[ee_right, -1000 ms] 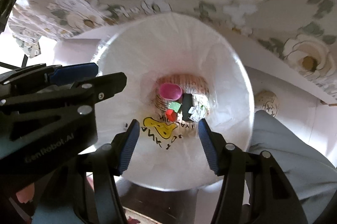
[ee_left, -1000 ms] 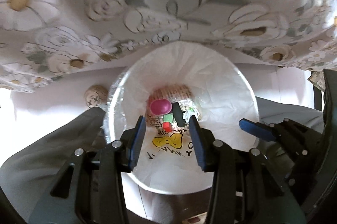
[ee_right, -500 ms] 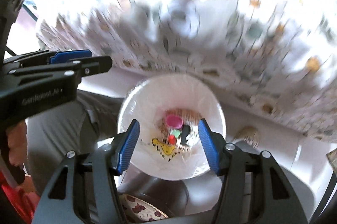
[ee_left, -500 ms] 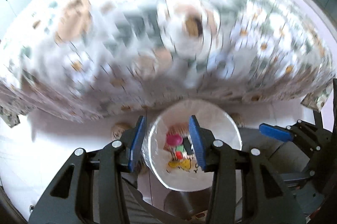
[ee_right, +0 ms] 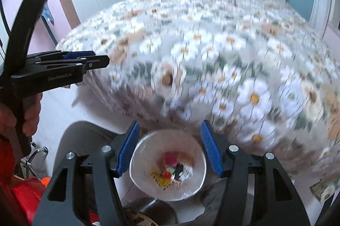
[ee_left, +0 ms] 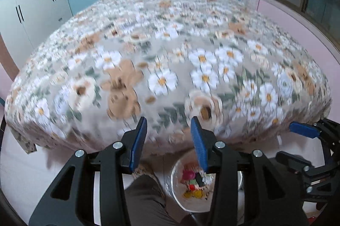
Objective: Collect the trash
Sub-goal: 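Raise both open grippers from the bin back toward the bed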
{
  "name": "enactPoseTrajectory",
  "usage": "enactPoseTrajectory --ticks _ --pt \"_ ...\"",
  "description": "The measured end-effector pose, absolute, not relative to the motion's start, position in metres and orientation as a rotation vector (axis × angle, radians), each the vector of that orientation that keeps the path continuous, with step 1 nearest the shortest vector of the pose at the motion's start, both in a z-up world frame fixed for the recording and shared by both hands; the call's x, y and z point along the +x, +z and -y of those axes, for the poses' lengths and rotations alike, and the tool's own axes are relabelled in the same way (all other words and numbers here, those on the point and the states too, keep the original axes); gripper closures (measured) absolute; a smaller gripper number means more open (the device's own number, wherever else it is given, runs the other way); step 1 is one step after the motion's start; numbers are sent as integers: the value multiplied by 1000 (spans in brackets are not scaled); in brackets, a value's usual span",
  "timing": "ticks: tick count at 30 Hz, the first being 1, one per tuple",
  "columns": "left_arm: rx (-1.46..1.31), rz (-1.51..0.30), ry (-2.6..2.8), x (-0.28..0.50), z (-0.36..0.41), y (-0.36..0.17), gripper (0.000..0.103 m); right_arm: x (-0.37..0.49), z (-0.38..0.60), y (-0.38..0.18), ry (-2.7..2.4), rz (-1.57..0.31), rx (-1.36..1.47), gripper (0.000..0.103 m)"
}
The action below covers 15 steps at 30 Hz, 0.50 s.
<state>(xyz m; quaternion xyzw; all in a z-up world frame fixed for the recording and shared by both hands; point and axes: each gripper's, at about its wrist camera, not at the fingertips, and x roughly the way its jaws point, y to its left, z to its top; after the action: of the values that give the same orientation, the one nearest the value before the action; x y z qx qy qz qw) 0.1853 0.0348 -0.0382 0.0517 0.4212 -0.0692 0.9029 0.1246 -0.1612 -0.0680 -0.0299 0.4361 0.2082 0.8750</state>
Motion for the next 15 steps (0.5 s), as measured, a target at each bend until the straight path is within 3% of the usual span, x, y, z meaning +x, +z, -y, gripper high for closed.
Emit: enactPoseTrajectory --ticks 13,15 --pt "195 -745 -126 241 -50 25 47 171 167 19 426 -728 -71 37" --pt "203 -727 -130 254 -50 31 41 185 168 25 416 -710 -67 37"
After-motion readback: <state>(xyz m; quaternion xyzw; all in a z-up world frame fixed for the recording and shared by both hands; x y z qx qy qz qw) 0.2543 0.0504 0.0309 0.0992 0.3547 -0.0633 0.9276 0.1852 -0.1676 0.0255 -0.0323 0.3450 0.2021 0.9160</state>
